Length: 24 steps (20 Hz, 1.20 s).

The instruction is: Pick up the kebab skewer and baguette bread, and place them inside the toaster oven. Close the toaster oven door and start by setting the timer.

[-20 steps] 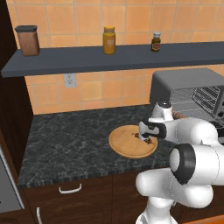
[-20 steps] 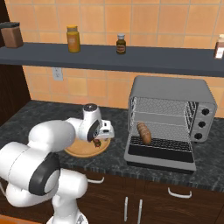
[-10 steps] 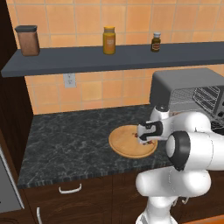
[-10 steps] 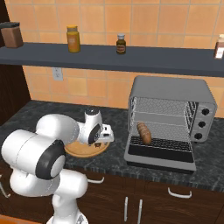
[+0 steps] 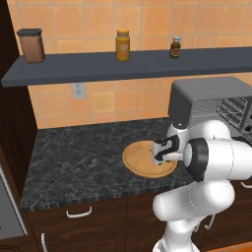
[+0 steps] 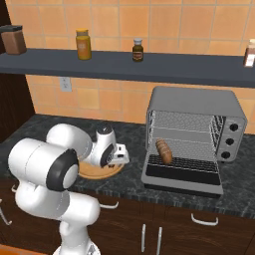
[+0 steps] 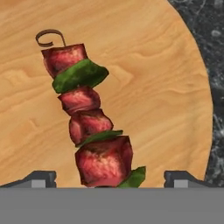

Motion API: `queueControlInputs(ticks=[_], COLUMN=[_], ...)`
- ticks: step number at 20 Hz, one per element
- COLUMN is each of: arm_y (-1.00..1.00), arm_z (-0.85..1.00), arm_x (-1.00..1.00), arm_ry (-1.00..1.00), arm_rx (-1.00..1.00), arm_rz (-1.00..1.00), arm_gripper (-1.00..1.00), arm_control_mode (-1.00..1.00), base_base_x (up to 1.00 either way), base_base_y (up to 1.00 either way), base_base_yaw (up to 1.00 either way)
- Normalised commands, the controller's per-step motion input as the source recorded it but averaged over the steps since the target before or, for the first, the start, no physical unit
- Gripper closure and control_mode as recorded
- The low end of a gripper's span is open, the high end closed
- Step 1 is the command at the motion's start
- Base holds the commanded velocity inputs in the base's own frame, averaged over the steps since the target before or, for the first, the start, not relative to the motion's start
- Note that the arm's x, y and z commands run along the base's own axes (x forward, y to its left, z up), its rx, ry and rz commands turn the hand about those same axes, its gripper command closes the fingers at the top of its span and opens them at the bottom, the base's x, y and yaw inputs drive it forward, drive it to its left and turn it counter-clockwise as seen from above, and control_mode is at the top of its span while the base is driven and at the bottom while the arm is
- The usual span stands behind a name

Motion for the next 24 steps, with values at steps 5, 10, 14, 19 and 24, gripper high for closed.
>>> queueControlInputs(ticks=[5, 10, 14, 19, 24], arm_y=[0.01, -0.04, -0.11, -0.22, -0.64], arm_z=[-0.09, 0.02, 0.47, 0.80, 0.86], arm_x=[0.00, -0.16, -0.45, -0.64, -0.49], arm_ry=[0.00, 0.00, -0.01, -0.03, -0.03], arm_rx=[0.00, 0.03, 0.04, 0.01, 0.00], arm_rz=[0.01, 0.00, 0.00, 0.00, 0.00], arm_gripper=[1.00, 1.00, 1.00, 1.00, 1.00], arm_control_mode=[-1.00, -1.00, -1.00, -1.00, -1.00], base_base_x=[0.00, 0.00, 0.00, 0.00, 0.00], base_base_y=[0.00, 0.00, 0.00, 0.00, 0.00], base_base_yaw=[0.00, 0.00, 0.00, 0.00, 0.00])
